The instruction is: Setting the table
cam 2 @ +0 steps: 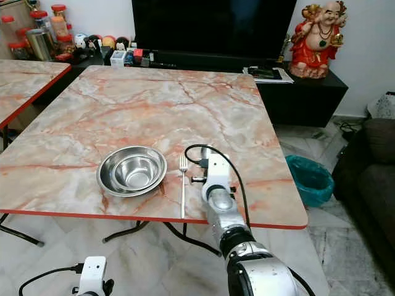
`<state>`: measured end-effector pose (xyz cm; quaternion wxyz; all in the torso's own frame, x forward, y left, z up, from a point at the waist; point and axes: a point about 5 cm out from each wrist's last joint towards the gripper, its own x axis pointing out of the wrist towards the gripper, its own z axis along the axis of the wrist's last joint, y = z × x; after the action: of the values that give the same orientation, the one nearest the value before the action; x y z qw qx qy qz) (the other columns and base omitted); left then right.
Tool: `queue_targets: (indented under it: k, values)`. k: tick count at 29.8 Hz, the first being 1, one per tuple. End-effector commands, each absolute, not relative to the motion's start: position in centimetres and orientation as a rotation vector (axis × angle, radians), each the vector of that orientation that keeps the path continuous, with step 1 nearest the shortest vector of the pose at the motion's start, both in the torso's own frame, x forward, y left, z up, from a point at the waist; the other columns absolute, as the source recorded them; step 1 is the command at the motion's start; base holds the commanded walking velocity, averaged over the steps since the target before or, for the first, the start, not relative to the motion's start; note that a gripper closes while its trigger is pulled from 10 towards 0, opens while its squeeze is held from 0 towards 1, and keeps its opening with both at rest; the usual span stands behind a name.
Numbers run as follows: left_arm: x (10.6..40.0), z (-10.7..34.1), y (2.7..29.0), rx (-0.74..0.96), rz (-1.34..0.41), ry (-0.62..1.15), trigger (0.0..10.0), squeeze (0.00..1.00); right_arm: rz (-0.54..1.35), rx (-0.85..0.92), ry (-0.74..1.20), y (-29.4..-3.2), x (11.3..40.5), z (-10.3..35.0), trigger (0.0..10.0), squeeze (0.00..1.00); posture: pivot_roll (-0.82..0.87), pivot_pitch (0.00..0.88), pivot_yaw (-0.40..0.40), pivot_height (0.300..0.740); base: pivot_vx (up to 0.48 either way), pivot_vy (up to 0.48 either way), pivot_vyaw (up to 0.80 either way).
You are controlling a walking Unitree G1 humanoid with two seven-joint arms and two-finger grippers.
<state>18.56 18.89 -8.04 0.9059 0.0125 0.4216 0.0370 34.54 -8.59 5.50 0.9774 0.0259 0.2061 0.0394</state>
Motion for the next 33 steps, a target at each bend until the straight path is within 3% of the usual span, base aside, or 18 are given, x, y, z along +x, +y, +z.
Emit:
queue_targets:
  k: [1, 33]
  values:
    - [18.09, -8.27, 19.05, 0.029, 0.087, 0.888, 10.0, 0.00, 0.099, 0.040, 0.423, -8.22, 34.49, 5.52, 10.0, 0.00, 0.06, 0.000, -0.080, 0.740, 0.000, 0.000, 0.00]
    - [18.20, -8.22, 19.08, 0.037, 0.087, 0.889, 10.0, 0.00, 0.040, 0.050, 0.459, -8.11, 34.10, 5.08, 10.0, 0.00, 0.06, 0.000, -0.078, 0.740, 0.000, 0.000, 0.00]
